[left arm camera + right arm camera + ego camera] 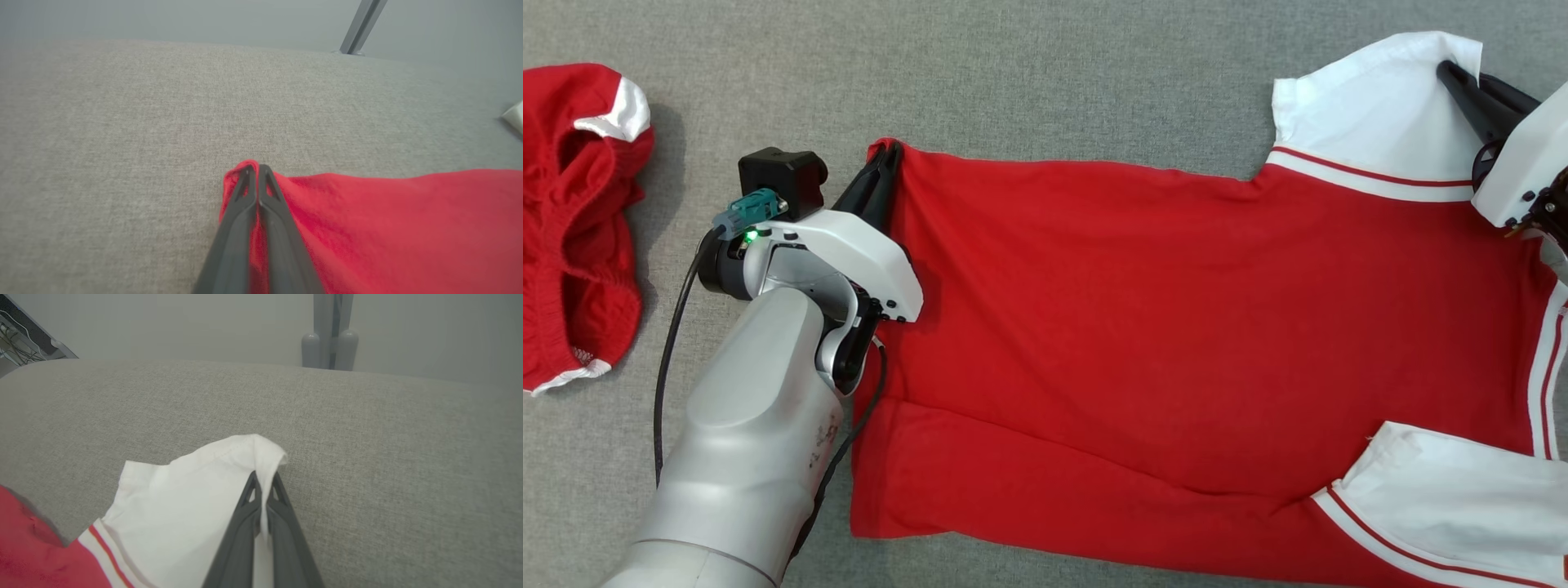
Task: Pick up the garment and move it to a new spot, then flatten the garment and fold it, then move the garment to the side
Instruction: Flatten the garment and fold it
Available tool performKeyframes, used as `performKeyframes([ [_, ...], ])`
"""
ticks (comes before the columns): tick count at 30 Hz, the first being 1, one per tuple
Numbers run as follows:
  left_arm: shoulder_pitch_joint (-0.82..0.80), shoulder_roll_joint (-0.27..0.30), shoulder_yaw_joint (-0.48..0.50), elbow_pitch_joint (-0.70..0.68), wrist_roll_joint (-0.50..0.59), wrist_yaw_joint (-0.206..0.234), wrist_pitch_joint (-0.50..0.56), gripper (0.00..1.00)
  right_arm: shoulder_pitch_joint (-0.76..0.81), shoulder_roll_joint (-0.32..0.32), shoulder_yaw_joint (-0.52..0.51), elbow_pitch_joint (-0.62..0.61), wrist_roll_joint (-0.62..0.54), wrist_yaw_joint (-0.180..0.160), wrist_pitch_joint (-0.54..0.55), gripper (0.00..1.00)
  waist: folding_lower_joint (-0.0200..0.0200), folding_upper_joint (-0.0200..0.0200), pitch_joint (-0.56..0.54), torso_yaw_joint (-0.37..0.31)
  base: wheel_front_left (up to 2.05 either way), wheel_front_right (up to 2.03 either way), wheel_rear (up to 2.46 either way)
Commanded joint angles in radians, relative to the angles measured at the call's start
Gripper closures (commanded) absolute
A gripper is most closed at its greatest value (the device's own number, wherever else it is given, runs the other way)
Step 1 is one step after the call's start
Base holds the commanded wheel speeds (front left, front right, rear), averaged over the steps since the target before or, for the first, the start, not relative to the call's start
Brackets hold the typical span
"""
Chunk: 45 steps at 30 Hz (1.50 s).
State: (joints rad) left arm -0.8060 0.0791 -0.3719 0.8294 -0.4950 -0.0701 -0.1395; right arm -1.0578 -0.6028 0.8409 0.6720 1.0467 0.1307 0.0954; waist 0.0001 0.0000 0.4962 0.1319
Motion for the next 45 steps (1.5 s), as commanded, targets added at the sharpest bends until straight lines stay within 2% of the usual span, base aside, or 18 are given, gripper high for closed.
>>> performKeyframes([
  [1,-0.013,0.004,0.001,0.004,-0.007,-0.005,-0.005,1.00,-0.008,-0.008,0.004,-0.002,0.009,0.000,-0.012,1.00,-0.0001,0.0000,-0.006,-0.003,0.00,0.00,0.00],
  [15,0.040,0.057,0.021,-0.045,-0.029,0.012,-0.026,1.00,0.016,-0.066,0.097,-0.117,0.126,0.000,-0.145,1.00,-0.0001,0.0000,-0.079,-0.051,0.00,0.00,0.00],
  [28,0.270,0.102,0.040,-0.275,-0.103,0.027,0.063,1.00,0.234,-0.172,0.148,-0.346,0.240,0.000,-0.299,1.00,-0.0001,0.0000,-0.147,-0.100,0.00,0.00,0.00],
  [37,0.422,0.164,0.073,-0.494,-0.154,0.071,0.148,1.00,0.433,-0.198,0.076,-0.466,0.316,0.000,-0.359,1.00,-0.0001,0.0000,-0.171,-0.137,0.00,0.00,0.00],
  [45,0.514,0.223,0.124,-0.656,-0.181,0.119,0.185,1.00,0.589,-0.160,-0.075,-0.524,0.265,0.000,-0.362,1.00,-0.0001,0.0000,-0.190,-0.162,0.00,0.00,0.00],
])
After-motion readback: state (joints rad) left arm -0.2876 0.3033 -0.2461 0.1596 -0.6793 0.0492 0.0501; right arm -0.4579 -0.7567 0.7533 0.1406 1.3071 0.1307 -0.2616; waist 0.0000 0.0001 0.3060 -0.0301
